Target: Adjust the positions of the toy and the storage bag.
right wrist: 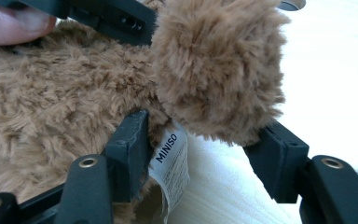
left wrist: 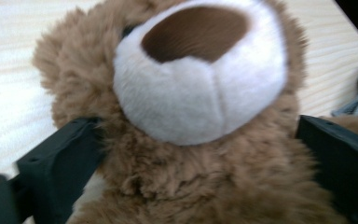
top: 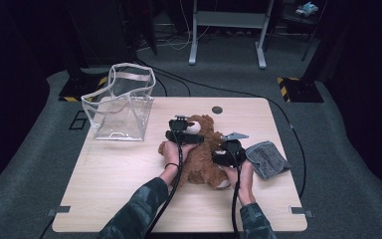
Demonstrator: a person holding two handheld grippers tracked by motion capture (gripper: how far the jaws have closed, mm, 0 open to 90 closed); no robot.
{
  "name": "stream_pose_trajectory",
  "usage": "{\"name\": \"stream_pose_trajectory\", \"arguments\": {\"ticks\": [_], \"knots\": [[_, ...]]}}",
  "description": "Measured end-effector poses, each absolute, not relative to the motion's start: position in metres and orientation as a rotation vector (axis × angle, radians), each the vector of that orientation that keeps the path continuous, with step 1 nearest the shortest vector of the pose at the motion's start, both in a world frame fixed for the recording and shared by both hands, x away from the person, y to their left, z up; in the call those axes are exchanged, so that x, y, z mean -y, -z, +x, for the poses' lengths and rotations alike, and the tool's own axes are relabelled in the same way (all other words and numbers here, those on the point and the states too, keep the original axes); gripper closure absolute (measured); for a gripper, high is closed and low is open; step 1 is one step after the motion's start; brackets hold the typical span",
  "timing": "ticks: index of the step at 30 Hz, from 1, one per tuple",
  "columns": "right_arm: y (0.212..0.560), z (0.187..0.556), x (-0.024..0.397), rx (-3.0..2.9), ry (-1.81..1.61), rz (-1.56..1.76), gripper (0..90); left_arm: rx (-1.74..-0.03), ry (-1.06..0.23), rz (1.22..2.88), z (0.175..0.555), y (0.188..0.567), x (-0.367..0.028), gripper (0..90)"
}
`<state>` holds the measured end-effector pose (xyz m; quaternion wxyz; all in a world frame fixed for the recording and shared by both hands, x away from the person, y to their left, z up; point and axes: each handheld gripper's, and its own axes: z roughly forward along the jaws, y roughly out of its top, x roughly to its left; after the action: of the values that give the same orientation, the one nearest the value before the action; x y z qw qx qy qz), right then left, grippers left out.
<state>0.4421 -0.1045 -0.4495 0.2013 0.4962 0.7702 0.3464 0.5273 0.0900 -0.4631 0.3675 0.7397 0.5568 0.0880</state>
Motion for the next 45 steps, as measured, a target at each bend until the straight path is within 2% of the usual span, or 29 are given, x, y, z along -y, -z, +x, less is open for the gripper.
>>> {"name": "stream_pose_trajectory", "arguments": {"ticks": [19,25,29,35,37,40,45], "knots": [[0.461,0.443,0.108,-2.123,-0.976,1.437,41.3,-1.393,-0.312,1.907,0.525,0.469,-0.074,0.0],[0.463,0.442,0.112,-2.126,-0.983,1.459,40.9,-1.347,-0.303,1.889,0.525,0.467,-0.071,0.0],[0.463,0.443,0.113,-2.121,-0.982,1.461,40.8,-1.332,-0.304,1.956,0.526,0.468,-0.068,1.1],[0.465,0.444,0.112,-2.109,-0.993,1.468,38.5,-1.366,-0.282,1.966,0.530,0.472,-0.069,0.7],[0.461,0.439,0.120,-2.084,-0.996,1.468,29.4,-1.359,-0.300,1.974,0.528,0.471,-0.068,0.6],[0.457,0.428,0.136,-2.055,-1.016,1.478,24.0,-1.346,-0.329,1.929,0.524,0.464,-0.073,1.6],[0.467,0.399,0.168,-2.004,-0.982,1.502,18.3,-1.307,-0.373,1.879,0.517,0.451,-0.074,9.3]]}}
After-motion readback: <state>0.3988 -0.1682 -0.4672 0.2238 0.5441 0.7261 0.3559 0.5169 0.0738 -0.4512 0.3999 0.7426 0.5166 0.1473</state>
